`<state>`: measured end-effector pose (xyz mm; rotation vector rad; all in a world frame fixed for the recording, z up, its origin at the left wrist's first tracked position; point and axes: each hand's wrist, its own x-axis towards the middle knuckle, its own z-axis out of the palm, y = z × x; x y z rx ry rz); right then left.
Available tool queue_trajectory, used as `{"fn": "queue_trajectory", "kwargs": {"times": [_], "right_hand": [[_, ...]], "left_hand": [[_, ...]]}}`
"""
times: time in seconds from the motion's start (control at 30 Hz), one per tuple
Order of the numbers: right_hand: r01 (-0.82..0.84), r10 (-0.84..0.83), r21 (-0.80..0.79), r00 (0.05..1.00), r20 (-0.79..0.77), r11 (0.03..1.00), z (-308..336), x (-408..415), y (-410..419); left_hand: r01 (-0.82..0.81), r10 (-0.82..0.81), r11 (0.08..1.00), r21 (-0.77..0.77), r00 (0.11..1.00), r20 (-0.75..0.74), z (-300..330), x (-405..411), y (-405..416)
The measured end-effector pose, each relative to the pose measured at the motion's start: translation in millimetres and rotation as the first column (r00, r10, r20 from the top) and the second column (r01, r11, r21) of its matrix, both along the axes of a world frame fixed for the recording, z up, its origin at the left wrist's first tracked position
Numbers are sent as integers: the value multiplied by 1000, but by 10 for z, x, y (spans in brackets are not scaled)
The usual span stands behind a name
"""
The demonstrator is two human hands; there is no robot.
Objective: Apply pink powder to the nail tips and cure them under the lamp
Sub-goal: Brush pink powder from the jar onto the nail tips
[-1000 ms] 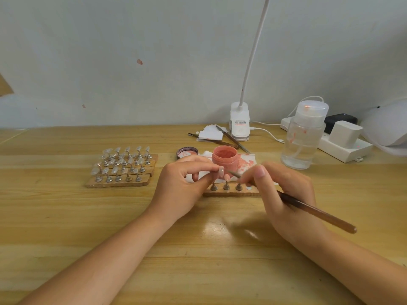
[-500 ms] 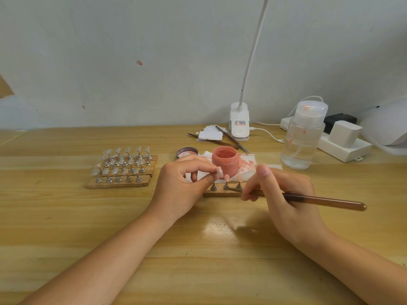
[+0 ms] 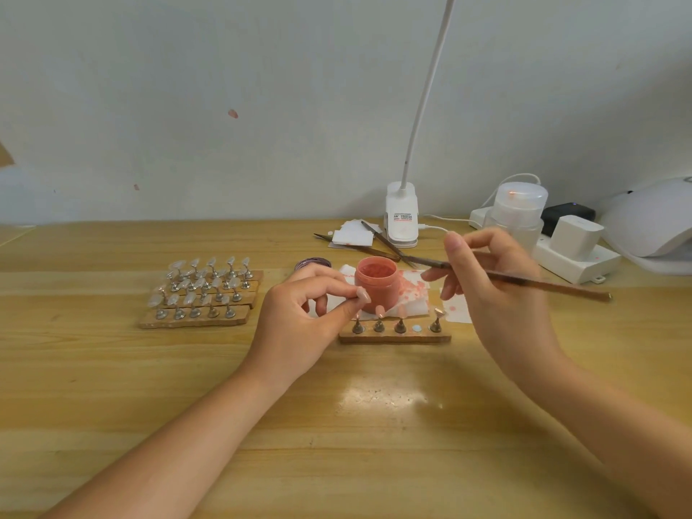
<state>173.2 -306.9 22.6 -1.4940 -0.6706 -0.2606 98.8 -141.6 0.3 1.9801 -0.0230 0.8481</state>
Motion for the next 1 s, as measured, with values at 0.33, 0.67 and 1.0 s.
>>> {"fn": "queue_trajectory", "kwargs": {"times": [0.33,0.67,1.0], "right_hand": [[96,-51,-418,992,118,904,241,500,342],[175,-31,-677,975,220,714,202,520,556],[175,-159,-484,985,74,858,312,638,342]], "left_hand": [[-8,8,999,-36,1000,3,22,-18,3],[-8,8,1000,-15,1000,16,27,-13,-4],[-9,10,1000,-24,1000,18,17,-9,-3]]}}
